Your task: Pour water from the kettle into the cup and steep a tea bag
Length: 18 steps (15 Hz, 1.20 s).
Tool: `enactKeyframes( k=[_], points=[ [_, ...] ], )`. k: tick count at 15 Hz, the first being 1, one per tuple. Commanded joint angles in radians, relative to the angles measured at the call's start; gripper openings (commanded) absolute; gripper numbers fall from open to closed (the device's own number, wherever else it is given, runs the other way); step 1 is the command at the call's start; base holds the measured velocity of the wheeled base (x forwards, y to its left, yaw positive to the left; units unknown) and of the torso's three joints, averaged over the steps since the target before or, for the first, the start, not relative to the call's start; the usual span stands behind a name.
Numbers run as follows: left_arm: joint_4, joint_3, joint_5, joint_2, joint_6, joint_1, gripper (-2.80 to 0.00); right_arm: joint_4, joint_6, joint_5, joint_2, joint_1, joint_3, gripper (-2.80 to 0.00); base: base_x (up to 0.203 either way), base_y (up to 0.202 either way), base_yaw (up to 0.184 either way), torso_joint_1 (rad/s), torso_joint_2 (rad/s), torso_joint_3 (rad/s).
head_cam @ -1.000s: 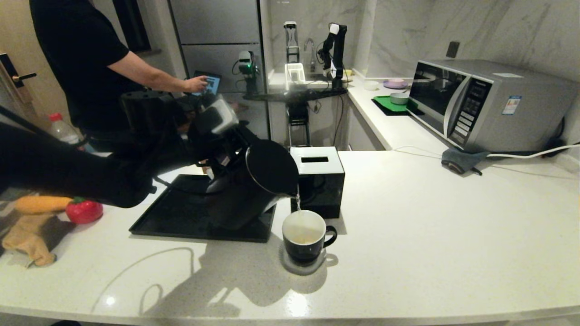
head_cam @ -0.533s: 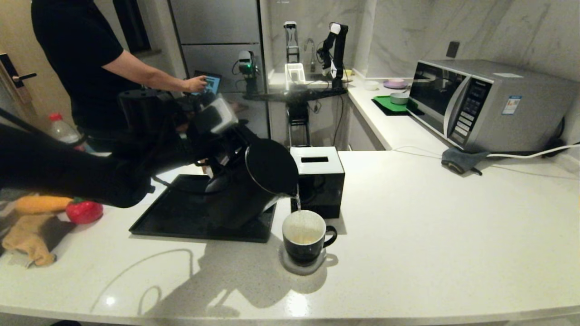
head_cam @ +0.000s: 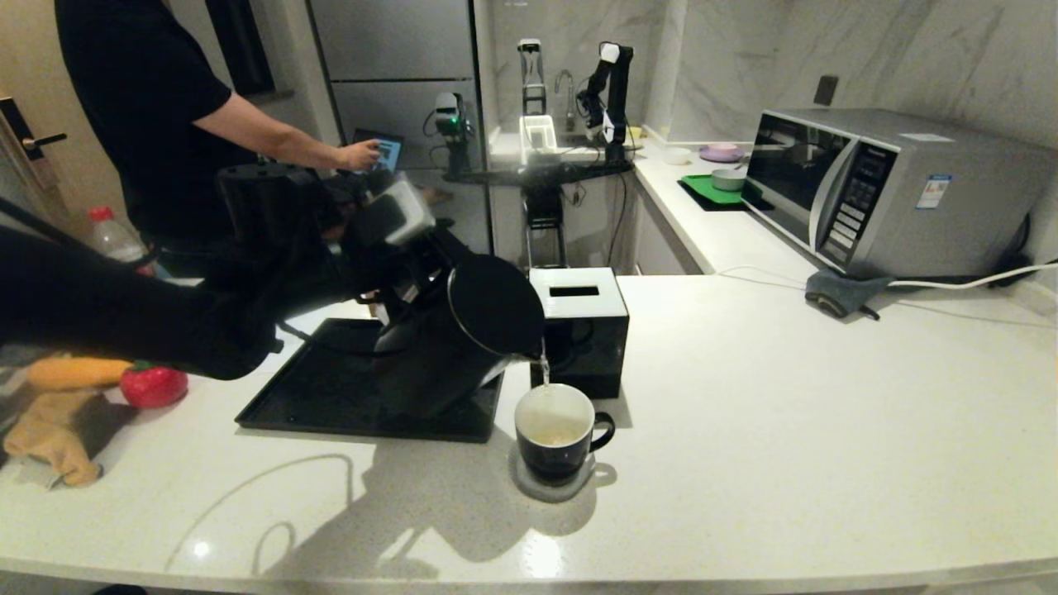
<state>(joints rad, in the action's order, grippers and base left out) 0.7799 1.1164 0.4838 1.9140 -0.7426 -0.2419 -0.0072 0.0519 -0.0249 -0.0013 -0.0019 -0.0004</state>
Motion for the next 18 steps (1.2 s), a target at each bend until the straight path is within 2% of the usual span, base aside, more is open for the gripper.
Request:
enactKeyframes(
  k=[1, 18],
  points=[
    [-0.007, 0.0, 0.002, 0.002, -0.008, 0.0, -2.8, 0.0, 0.0, 0.0, 0.001, 0.0, 0.0, -2.8, 0.0, 0.0, 0.0, 0.0, 0.0, 0.0],
    [-0.008, -0.013, 0.002, -0.01, -0.02, -0.007, -2.8, 0.0, 0.0, 0.0, 0.001, 0.0, 0.0, -2.8, 0.0, 0.0, 0.0, 0.0, 0.0, 0.0]
  ],
)
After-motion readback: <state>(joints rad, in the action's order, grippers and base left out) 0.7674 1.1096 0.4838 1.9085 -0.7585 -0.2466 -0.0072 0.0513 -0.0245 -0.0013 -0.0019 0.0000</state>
